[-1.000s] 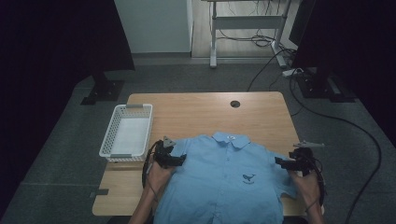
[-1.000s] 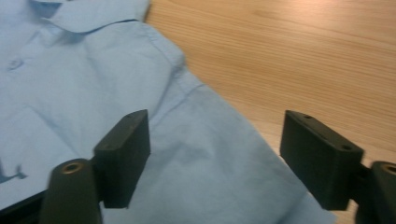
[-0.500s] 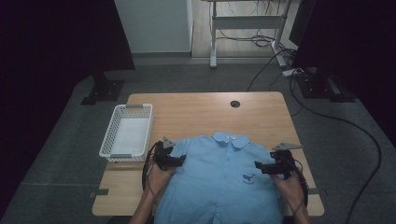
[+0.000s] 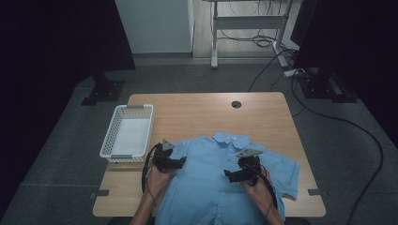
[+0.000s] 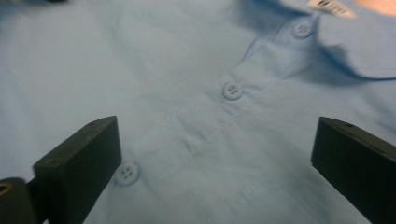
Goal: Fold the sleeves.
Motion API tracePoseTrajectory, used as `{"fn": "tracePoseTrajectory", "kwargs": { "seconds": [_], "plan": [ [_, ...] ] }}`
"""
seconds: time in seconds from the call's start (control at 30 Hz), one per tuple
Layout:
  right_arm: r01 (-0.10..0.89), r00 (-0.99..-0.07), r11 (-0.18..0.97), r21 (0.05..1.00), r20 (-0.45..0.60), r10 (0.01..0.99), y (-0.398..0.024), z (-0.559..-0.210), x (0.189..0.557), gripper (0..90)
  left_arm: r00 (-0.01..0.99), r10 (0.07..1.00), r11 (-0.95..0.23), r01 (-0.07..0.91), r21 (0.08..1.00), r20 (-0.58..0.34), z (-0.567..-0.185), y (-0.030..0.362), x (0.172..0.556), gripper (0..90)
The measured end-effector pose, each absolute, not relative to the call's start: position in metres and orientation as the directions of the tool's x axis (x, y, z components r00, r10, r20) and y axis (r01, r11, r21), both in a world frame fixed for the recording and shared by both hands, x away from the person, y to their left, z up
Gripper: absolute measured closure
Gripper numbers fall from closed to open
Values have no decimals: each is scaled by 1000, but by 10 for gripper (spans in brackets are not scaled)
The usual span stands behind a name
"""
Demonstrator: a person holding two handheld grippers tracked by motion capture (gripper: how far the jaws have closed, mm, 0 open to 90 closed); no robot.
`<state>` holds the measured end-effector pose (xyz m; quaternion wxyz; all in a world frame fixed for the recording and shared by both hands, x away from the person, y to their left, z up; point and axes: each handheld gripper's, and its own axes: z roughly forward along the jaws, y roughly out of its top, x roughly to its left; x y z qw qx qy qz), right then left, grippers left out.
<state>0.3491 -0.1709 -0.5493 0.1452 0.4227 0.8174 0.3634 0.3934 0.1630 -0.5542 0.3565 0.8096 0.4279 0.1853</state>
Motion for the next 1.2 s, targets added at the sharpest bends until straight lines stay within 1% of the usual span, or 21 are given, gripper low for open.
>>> {"fn": "tracePoseTrajectory", "kwargs": {
  "seconds": [0.07,0.13,0.17,0.23,0.37,0.53,0.63,0.73,0.8,0.87,0.9,1.07,1.13,1.2],
  "plan": [
    [587,-592,404,701,32,805,-167,-558,350,0,568,823,-372,562,739,-18,-554,165,393,157],
    [572,-592,407,712,15,806,-167,-561,350,0,568,823,-372,562,739,-18,-554,165,393,163],
    [572,-592,407,712,15,806,-167,-561,350,0,565,825,-372,563,738,-15,-553,165,392,163],
    [559,-600,407,722,13,800,-169,-562,350,0,565,825,-380,564,733,-6,-552,163,391,190],
    [560,-597,404,724,14,802,-172,-562,347,8,560,827,-408,537,738,51,-544,160,387,193],
    [560,-592,399,726,14,806,-184,-562,339,18,543,835,-413,515,751,87,-536,163,384,192],
    [562,-589,396,726,16,808,-189,-562,335,19,530,844,-405,539,738,76,-540,166,386,192],
    [563,-587,395,726,16,809,-192,-562,333,19,520,852,-411,579,704,69,-548,167,388,197],
    [561,-589,396,727,14,808,-193,-562,332,19,520,854,-377,588,716,22,-551,170,388,210],
    [561,-589,396,727,14,808,-193,-562,332,19,528,849,-372,571,732,19,-552,171,386,235],
    [561,-589,396,727,14,808,-193,-562,332,19,534,845,-370,562,740,17,-553,171,384,279],
    [561,-589,397,727,13,808,-193,-562,333,19,556,831,-378,558,739,6,-550,165,377,581],
    [561,-589,397,727,13,808,-193,-562,333,19,567,824,-380,557,739,-4,-549,164,376,660],
    [561,-589,397,727,13,808,-193,-562,333,19,572,820,-374,562,738,-19,-549,163,376,769]
  ]
}}
